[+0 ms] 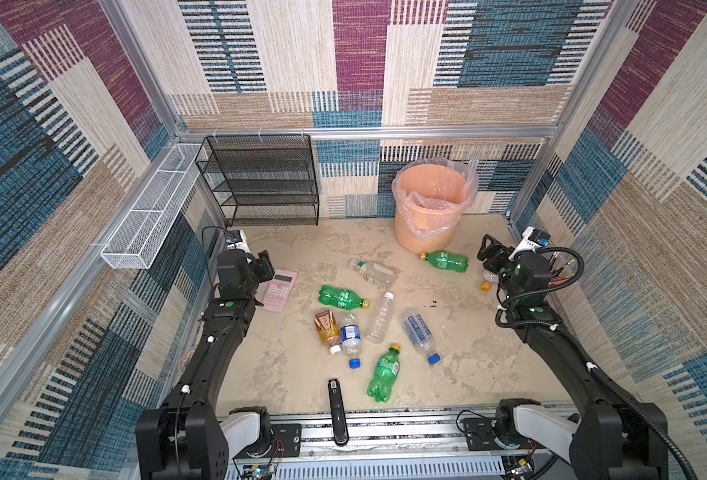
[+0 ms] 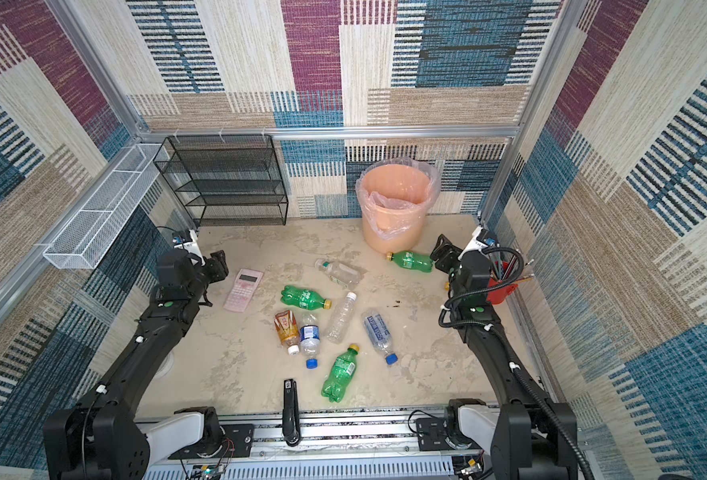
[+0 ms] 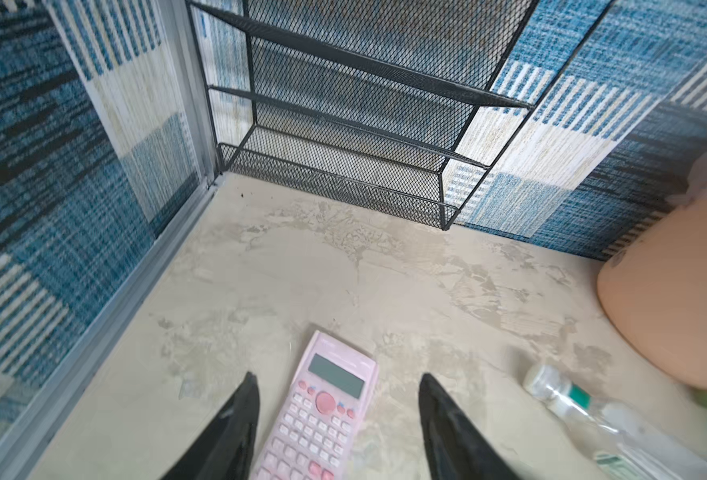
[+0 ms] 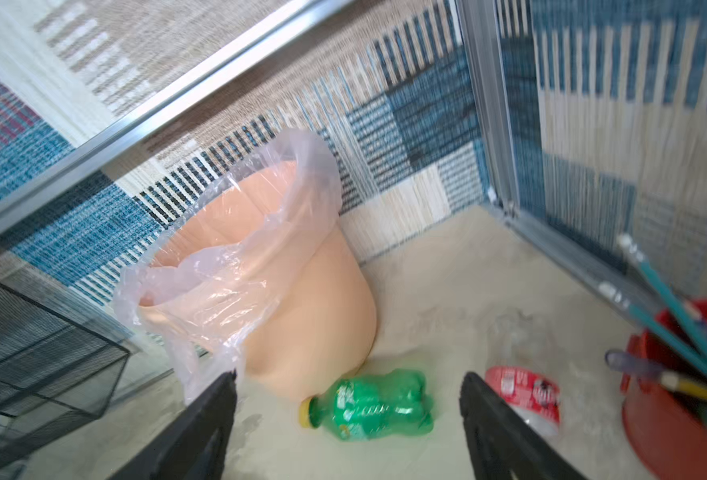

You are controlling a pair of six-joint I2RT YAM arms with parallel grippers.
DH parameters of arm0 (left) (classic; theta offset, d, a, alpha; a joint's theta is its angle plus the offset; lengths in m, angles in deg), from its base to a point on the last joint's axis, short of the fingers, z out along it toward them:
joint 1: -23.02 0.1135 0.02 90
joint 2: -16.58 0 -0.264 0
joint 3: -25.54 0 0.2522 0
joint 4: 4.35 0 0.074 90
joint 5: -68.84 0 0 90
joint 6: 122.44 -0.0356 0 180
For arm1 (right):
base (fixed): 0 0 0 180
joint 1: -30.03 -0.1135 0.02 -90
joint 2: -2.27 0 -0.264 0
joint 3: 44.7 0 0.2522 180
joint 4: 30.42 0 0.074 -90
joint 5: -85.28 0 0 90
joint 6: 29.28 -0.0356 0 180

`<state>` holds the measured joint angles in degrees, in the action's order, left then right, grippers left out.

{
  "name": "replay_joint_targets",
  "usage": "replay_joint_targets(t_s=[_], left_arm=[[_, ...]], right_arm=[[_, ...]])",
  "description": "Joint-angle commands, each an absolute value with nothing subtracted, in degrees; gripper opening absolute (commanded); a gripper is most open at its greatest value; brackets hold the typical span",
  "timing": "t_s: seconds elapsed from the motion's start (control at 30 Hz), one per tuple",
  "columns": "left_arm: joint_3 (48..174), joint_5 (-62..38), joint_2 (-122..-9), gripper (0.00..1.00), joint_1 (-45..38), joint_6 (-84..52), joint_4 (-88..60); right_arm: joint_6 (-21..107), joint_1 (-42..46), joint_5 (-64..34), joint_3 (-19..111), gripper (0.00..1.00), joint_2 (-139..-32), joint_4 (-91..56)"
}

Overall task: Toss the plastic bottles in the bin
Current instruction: 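Reach the right gripper to the red-labelled clear bottle while the left arm moves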

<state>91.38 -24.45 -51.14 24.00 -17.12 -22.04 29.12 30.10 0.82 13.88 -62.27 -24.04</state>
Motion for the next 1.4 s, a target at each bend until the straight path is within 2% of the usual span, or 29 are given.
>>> replay_joint_targets(t_s=[0.0, 0.03, 0.07, 0.23, 0.33, 0.63, 0.87, 1.13, 1.37], left_arm=[[96.0, -22.9, -51.9, 0.62, 21.7, -6.0, -45.0], [96.7, -21.7, -52.1, 0.61, 20.8, -4.2, -47.1], [97.0, -21.4, -52.0, 0.61, 19.5, -2.3, -49.0], [95.5, -23.7, -48.4, 0.60, 11.1, 2.8, -53.9], [94.4, -22.7, -46.4, 0.61, 9.0, 3.7, -56.5], [95.9, -21.0, -44.7, 0.61, 8.0, 4.3, -62.4], [95.4, -21.4, -42.3, 0.62, 7.7, 4.4, -64.0], [96.1, -21.5, -41.8, 0.61, 7.6, 4.4, -65.3], [96.0, -22.1, -40.8, 0.62, 7.7, 4.4, -66.4]], right_arm=[[14.1, 30.2, -4.9, 20.2, 0.77, -65.0, 3.1], [14.3, 30.0, -7.9, 22.1, 0.71, -66.3, 6.5], [14.8, 30.0, -9.8, 23.3, 0.70, -67.3, 9.2], [17.7, 30.0, -9.3, 29.7, 0.72, -70.0, 20.5], [18.2, 30.1, -7.3, 34.7, 0.73, -74.2, 24.8], [24.5, 35.4, -0.1, 57.1, 0.79, -98.9, 30.3], [27.0, 37.5, 1.9, 73.2, 0.85, -114.3, 35.7], [29.5, 39.3, 2.5, 88.4, 0.86, -126.9, 43.9], [31.3, 39.9, 3.3, 91.4, 0.88, -130.5, 46.7]])
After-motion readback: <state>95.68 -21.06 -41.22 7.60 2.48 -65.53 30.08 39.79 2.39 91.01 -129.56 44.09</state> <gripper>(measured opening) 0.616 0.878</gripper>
